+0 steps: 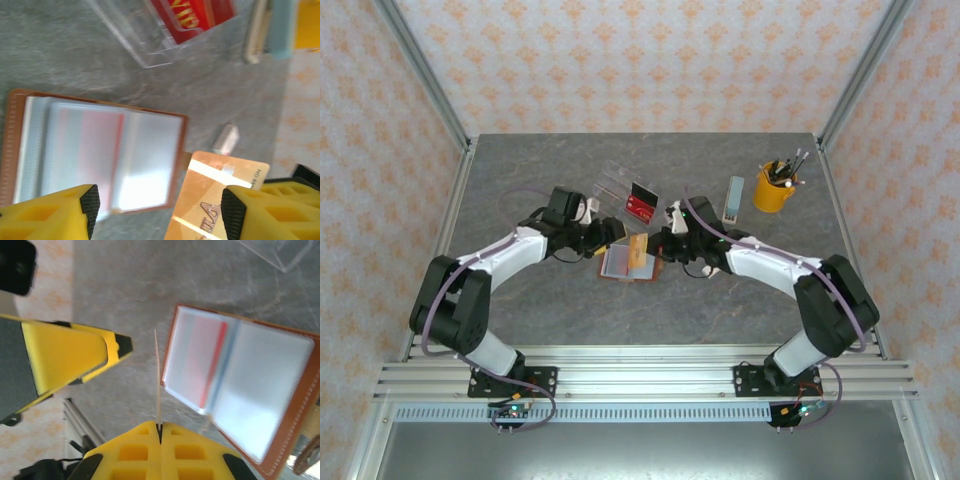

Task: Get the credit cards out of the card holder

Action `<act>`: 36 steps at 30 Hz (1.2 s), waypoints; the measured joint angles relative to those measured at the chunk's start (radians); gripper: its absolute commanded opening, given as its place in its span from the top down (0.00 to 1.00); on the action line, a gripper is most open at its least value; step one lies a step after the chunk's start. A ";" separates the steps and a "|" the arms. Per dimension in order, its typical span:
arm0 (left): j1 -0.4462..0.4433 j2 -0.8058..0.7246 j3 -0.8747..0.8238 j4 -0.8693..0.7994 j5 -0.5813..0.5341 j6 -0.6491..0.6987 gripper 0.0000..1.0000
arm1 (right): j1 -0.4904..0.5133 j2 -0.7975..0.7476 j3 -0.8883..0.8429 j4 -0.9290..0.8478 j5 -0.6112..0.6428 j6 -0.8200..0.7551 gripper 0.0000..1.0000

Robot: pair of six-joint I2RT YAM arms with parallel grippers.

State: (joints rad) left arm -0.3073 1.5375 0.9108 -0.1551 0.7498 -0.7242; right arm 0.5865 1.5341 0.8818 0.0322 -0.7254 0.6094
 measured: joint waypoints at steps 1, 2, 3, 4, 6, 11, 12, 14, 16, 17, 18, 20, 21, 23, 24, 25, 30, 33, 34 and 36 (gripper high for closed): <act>0.005 -0.016 -0.010 0.022 0.021 -0.014 0.28 | -0.009 -0.008 -0.004 0.027 -0.014 0.012 1.00; 0.011 -0.029 -0.019 0.045 0.042 -0.029 0.27 | -0.016 -0.013 -0.006 0.052 -0.028 0.023 1.00; 0.015 -0.040 -0.027 0.065 0.062 -0.040 0.26 | -0.021 -0.014 -0.006 0.072 -0.039 0.034 1.00; 0.019 -0.050 -0.032 0.083 0.083 -0.051 0.26 | -0.027 -0.015 -0.006 0.097 -0.051 0.047 1.00; 0.020 -0.056 -0.039 0.122 0.119 -0.077 0.26 | -0.029 -0.015 -0.009 0.146 -0.075 0.077 1.00; 0.020 -0.058 -0.048 0.204 0.193 -0.131 0.38 | -0.029 -0.014 -0.018 0.262 -0.134 0.157 1.00; 0.020 -0.060 -0.050 0.213 0.201 -0.141 0.43 | -0.029 -0.014 -0.019 0.276 -0.141 0.168 1.00; 0.020 -0.069 -0.055 0.231 0.217 -0.151 0.54 | -0.029 -0.011 -0.019 0.303 -0.151 0.186 1.00; 0.020 -0.086 -0.060 0.239 0.225 -0.165 0.65 | -0.029 -0.003 -0.019 0.318 -0.158 0.200 1.00; 0.020 -0.098 -0.064 0.246 0.230 -0.162 0.69 | -0.029 0.001 -0.019 0.322 -0.159 0.206 1.00; 0.023 -0.109 -0.069 0.250 0.232 -0.165 0.71 | -0.032 0.005 -0.019 0.325 -0.160 0.212 1.00; 0.029 -0.127 -0.078 0.261 0.235 -0.167 0.77 | -0.034 0.011 -0.019 0.336 -0.166 0.219 1.00; 0.030 -0.134 -0.083 0.264 0.234 -0.166 0.80 | -0.034 0.013 -0.019 0.341 -0.166 0.222 1.00; 0.032 -0.142 -0.090 0.272 0.234 -0.166 0.86 | -0.034 0.015 -0.019 0.345 -0.167 0.226 1.00; 0.032 -0.144 -0.094 0.276 0.234 -0.166 0.89 | -0.034 0.016 -0.019 0.347 -0.167 0.228 1.00; 0.033 -0.146 -0.097 0.278 0.234 -0.166 0.93 | -0.034 0.017 -0.019 0.347 -0.167 0.228 0.99; 0.029 -0.172 -0.098 0.235 0.204 -0.128 1.00 | -0.035 0.027 0.002 0.280 -0.163 0.186 0.63; 0.027 -0.204 -0.076 0.107 0.131 -0.069 1.00 | -0.052 0.027 0.026 0.190 -0.126 0.125 0.44; 0.027 -0.211 -0.053 0.041 0.089 -0.045 1.00 | -0.063 0.026 0.032 0.159 -0.106 0.105 0.40; 0.023 -0.217 -0.002 -0.082 -0.011 0.000 1.00 | -0.082 0.024 0.044 0.089 -0.048 0.068 0.31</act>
State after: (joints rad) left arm -0.2844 1.3205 0.9085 -0.2367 0.7387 -0.7242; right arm 0.5045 1.5585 0.9260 0.1211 -0.7734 0.6769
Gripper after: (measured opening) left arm 0.062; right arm 0.622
